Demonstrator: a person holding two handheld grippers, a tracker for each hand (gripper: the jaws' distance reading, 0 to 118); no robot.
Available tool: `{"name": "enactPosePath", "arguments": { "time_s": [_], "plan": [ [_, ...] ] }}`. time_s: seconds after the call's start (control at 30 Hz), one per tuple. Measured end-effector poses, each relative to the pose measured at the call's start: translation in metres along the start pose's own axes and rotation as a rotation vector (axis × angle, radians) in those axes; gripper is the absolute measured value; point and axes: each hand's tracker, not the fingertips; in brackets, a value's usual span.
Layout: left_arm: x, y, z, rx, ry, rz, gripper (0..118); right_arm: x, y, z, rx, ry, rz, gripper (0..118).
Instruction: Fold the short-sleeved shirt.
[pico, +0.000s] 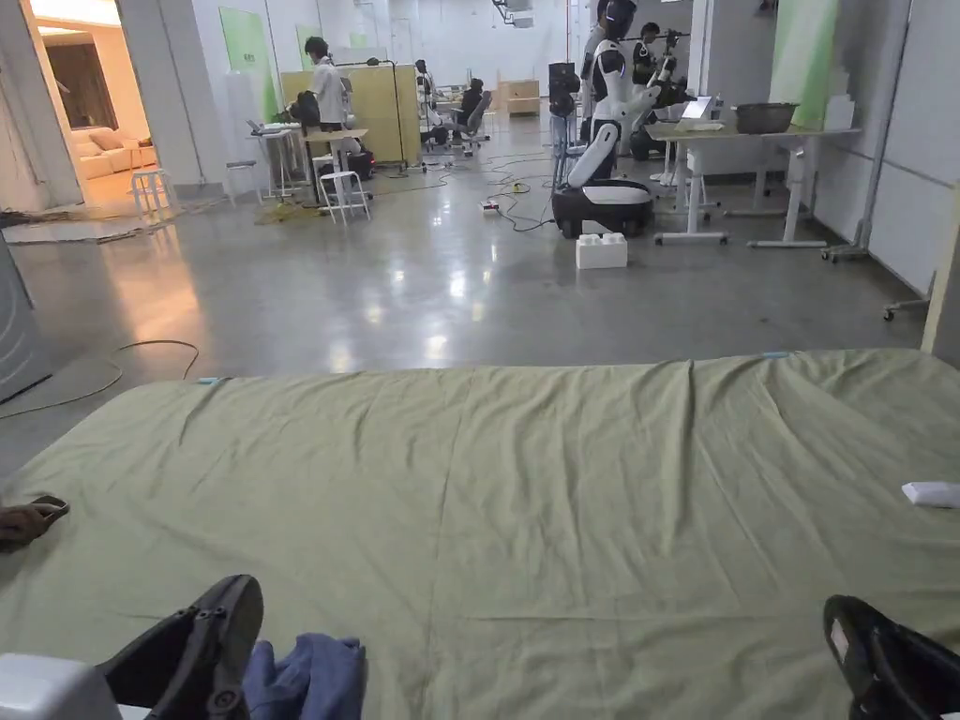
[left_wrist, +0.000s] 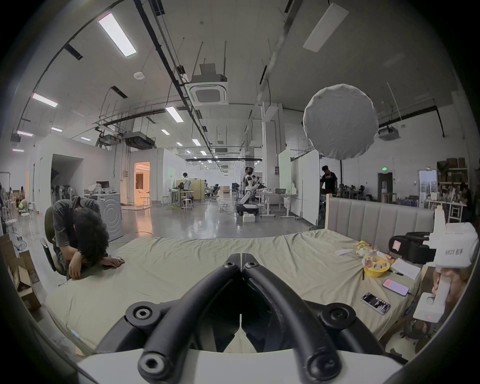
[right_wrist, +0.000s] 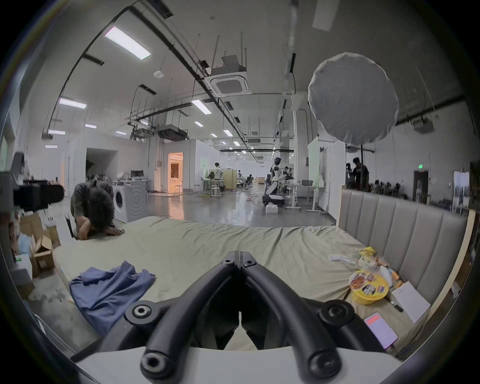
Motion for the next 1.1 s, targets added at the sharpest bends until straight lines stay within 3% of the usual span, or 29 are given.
{"name": "enactPosePath", "arguments": {
  "time_s": [0.13,0.33,0.57,0.93,1.1],
  "plan": [
    [-0.002,0.002,0.002,0.007,-0.013,0.02,0,0.001,-0.003,-0.002,-0.027,0.028,-0.079,0],
    [-0.003,0.0,0.001,-0.007,-0.017,0.015,0,0.008,-0.005,0.0,-0.053,0.02,-0.125,0],
    [-0.002,-0.001,-0.001,-0.016,-0.015,0.013,0,0.007,-0.006,0.003,-0.045,0.016,-0.092,0],
    [-0.006,-0.004,-0.001,-0.048,0.011,-0.026,0,0.008,-0.01,0.0,-0.075,0.03,-0.118,0],
    [-0.025,-0.002,0.005,-0.046,-0.012,0.054,0,0.008,-0.016,0.0,-0.09,0.038,-0.13,0]
  ]
}}
